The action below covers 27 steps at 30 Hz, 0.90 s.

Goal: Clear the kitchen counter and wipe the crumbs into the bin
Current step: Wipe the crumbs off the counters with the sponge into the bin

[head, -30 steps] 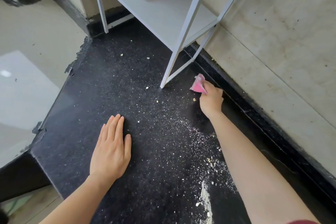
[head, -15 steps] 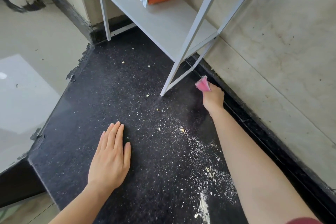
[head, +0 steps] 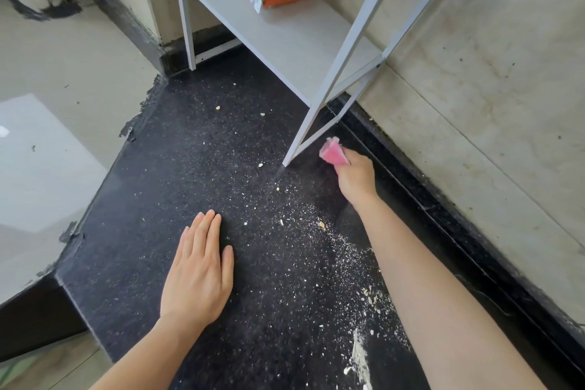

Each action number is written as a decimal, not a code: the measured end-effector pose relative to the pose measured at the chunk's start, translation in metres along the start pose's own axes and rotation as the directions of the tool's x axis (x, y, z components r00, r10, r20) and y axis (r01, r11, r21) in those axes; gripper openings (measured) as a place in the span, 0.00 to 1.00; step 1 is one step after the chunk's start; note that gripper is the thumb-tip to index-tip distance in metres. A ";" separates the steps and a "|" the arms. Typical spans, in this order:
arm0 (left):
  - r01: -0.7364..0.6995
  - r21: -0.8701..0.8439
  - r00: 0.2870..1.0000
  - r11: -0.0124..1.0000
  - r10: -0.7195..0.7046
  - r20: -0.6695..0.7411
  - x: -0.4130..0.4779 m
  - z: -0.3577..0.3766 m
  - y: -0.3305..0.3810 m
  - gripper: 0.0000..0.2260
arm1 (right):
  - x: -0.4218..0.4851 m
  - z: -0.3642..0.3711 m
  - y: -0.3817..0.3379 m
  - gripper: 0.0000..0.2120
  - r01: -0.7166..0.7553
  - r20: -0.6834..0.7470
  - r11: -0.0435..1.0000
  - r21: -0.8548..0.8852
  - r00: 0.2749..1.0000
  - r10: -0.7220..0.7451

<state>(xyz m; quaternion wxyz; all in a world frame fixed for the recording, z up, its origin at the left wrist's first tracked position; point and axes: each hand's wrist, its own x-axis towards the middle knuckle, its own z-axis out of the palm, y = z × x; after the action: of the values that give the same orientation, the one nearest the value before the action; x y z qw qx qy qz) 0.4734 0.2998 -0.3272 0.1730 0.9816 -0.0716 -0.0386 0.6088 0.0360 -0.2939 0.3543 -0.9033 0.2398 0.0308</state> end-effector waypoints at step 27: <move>0.010 -0.093 0.999 0.996 -0.006 0.040 -0.001 -0.007 0.008 0.22 | -0.118 -0.090 0.161 0.27 -0.543 -0.347 0.836 0.078 0.771 0.533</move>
<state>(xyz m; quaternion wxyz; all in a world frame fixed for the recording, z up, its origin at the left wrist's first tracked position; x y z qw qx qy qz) 0.4721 0.2951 -0.3183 0.2169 0.9717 -0.0693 -0.0622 0.4206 -0.0768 -0.3006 0.2691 -0.7919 0.5474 -0.0296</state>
